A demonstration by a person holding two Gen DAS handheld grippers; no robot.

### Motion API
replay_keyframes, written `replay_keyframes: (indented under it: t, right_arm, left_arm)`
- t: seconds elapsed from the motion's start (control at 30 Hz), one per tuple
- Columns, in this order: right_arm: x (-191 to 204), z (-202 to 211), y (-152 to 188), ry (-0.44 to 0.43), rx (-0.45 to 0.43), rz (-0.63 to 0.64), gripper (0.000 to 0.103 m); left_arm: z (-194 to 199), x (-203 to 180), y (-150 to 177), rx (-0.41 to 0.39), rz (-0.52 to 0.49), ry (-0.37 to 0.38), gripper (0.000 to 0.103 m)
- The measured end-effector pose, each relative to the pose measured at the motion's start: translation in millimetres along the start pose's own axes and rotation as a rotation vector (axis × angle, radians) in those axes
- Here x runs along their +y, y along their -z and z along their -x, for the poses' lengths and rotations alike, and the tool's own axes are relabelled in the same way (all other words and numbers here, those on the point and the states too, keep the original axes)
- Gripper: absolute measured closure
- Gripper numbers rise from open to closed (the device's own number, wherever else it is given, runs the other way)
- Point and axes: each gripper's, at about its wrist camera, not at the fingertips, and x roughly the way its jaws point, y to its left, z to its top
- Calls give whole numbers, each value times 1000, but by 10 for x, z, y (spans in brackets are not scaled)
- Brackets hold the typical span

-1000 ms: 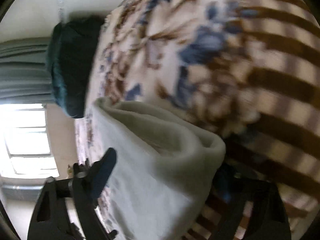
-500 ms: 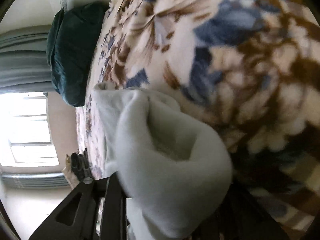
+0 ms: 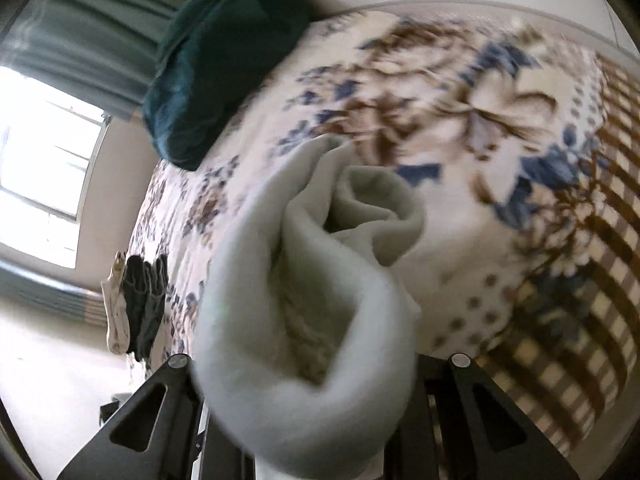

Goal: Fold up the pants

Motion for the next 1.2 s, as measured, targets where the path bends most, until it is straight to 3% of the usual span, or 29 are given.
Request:
replay_keyframes:
  t: [0.17,0.37,0.53,0.7,0.77,0.83,0.87,0.93,0.97,1.0,1.1,1.13,1.2]
  right_arm:
    - [610,62,382,14,-29,73,81]
    - [1508,-99,982,13,10,202,81]
    - [2385,-553,2000,29,93,455,81]
    - [2977,-1053,3122,44,175,695,81]
    - [3141,-1322,3611,111,237,794,81]
    - [3153,-1542,3831,163,306,815,76]
    - [3162,-1639,3899,197,345,834,72]
    - [3177,-1650,3872,168,389,839,55]
    - [3197,-1616,3814,97,450,817,27]
    - [3197,-1568,3724,29,510,779,12]
    - [3113,-1341,3459,-130,599,631,12]
    - [3040,-1245,3338,-152,612,576,12]
    - [2918,-1089,3117,-109,596,519,12]
  left_arm:
    - [88,599,-259,-16,51,5,0]
    - [350,1807,-49,-16,210,-56,0]
    - [388,2631,125,-16,327,-118,0]
    - [280,3091,255,8,400,-153,0]
    - [258,3203,273,7,424,-156,0]
    - [271,3272,265,-1,441,-145,0]
    - [284,3288,255,-3,446,-139,0]
    - [298,3288,204,-12,453,-110,0]
    - [289,3263,151,-13,450,-91,0]
    - [281,3238,109,-13,447,-75,0]
    - [281,3027,-126,-21,418,31,0]
    - [267,2941,-214,-19,399,81,0]
    - [216,2759,-354,-2,358,153,0]
